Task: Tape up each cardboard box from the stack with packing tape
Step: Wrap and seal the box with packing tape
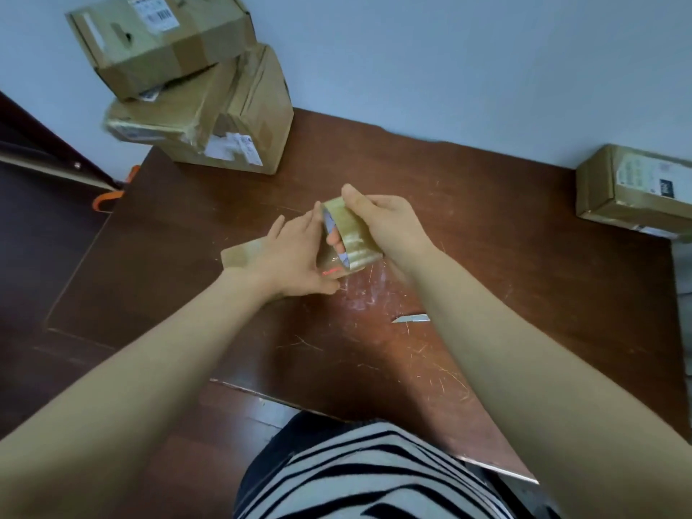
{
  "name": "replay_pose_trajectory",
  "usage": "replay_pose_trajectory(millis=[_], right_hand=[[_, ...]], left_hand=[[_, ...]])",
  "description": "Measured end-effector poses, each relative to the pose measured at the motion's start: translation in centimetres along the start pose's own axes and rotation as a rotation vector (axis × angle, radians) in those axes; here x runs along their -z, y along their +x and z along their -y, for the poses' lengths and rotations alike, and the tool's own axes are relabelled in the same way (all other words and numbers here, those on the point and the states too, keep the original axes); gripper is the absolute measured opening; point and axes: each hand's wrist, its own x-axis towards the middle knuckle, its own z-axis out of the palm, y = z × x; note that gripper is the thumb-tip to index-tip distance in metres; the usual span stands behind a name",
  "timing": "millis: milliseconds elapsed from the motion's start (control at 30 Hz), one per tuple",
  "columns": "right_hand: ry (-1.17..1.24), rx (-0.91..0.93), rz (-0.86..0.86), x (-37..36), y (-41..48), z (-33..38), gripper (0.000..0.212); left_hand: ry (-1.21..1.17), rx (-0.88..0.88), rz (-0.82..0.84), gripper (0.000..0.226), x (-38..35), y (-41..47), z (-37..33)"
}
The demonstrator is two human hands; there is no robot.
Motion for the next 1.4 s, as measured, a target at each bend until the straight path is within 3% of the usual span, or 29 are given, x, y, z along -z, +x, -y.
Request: replay_pose_trajectory(millis=[100,200,367,500,667,833,933,1067,1200,1300,1400], right_hand=[[-0.056,0.011,0.007,-0.2,0.2,0.0,0.047],[-0.034,0.046,-0.045,0.0,-1.0,-1.5,0.033],[-0.080,-0.164,-0.163,0.1,-4.7,-6.1,0.032],[-0.212,-0.272,-0.158,0.5,-3.3,-8.7,0.037],[-0.233,-0.333,-0.124,0.5,-0.4,-9.1,0.038],[-0.171,-0.356,-0.110,0.6,-0.2,-8.5,0.036],[-0.191,-0.356,-0.096,0.8,-0.2,-8.3,0.035],[-0.156,-0.358,-0.097,0.9,0.0,-8.2,0.035],[-0.127,-0.362,-0.096,0.9,-0.4,-8.4,0.034],[-0.114,-0.370,-0.081,1.4,-1.0,-8.3,0.026],[-0.127,-0.352,-0.040,1.5,-2.0,-8.2,0.022]], left_hand=[[0.242,0.065,-0.132,0.103,-1.6,0.0,-0.2],[0.307,0.059,-0.192,0.098,-1.7,0.3,-0.3],[0.255,0.076,-0.102,0.106,-1.3,0.9,-0.2],[0.264,0.076,-0.104,0.102,-1.2,0.7,-0.6],[0.153,0.094,0.057,0.100,0.4,0.7,-1.7],[0.187,-0.082,-0.197,0.080,-1.2,1.9,-4.8],[0.265,-0.059,-0.112,0.075,-2.1,3.3,-4.6],[0.168,-0.117,-0.006,0.080,-1.2,3.7,-4.3],[-0.112,-0.039,0.174,0.110,1.9,3.0,-3.6],[0.138,0.057,0.174,0.125,2.2,1.3,-1.0],[0.133,0.119,0.124,0.110,1.6,-0.5,0.6]])
